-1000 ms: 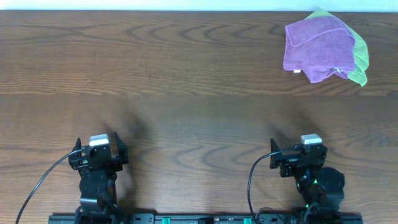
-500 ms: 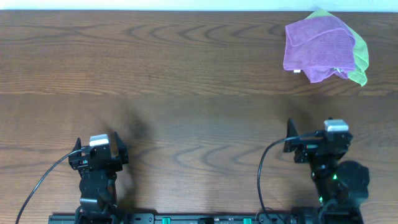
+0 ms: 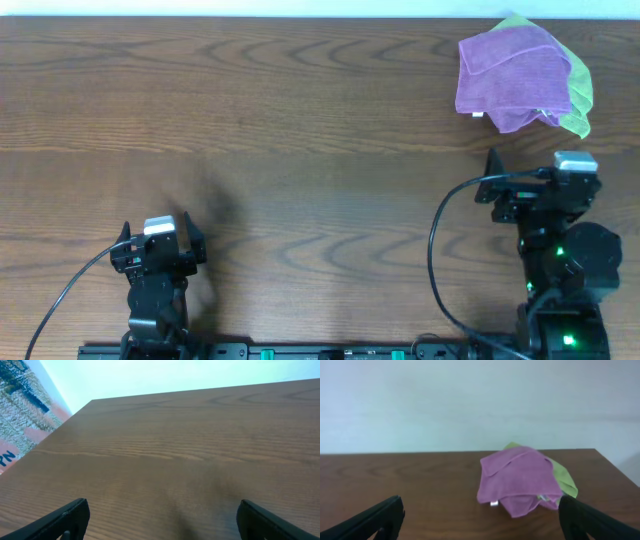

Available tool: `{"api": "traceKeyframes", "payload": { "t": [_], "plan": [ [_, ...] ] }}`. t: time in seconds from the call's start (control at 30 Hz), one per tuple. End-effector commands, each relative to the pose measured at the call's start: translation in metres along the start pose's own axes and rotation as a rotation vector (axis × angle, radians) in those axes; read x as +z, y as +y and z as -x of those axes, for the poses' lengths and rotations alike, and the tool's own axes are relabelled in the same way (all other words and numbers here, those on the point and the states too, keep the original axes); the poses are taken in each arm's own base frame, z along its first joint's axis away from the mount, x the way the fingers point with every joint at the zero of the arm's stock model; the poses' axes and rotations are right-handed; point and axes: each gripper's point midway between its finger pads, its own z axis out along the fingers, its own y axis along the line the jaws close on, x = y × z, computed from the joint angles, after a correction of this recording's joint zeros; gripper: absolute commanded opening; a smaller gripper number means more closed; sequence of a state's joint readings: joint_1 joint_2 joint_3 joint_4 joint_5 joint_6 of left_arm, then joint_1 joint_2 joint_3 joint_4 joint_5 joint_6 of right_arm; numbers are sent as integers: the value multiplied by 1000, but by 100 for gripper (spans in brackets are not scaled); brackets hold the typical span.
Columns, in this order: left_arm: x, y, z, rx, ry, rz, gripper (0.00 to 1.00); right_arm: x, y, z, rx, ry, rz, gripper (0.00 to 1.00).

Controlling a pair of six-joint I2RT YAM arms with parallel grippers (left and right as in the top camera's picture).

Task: Fold the cloth
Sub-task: 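Reach the right gripper forward to the pink cloth in the far right corner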

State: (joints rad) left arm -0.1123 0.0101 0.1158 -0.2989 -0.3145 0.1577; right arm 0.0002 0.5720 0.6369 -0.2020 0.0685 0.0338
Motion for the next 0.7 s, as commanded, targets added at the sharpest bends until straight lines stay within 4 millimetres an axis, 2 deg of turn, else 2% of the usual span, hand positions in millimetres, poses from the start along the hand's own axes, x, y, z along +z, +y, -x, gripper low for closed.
{"api": "traceKeyframes", "payload": {
  "t": [0.0, 0.23, 0.37, 0.47, 0.67],
  "plan": [
    [2, 0, -12, 16, 35, 5, 95, 5, -16, 8, 64, -18, -91, 99],
    [2, 0, -12, 16, 35, 5, 95, 32, -42, 13, 115, -58, -255, 99],
    [2, 0, -12, 16, 35, 5, 95, 70, -48, 4, 117, -61, -294, 99],
    [2, 0, -12, 16, 35, 5, 95, 96, -45, -1, 122, -76, -277, 99],
    [2, 0, -12, 16, 35, 5, 95, 118, -46, 22, 159, -239, -275, 99]
  ]
}}
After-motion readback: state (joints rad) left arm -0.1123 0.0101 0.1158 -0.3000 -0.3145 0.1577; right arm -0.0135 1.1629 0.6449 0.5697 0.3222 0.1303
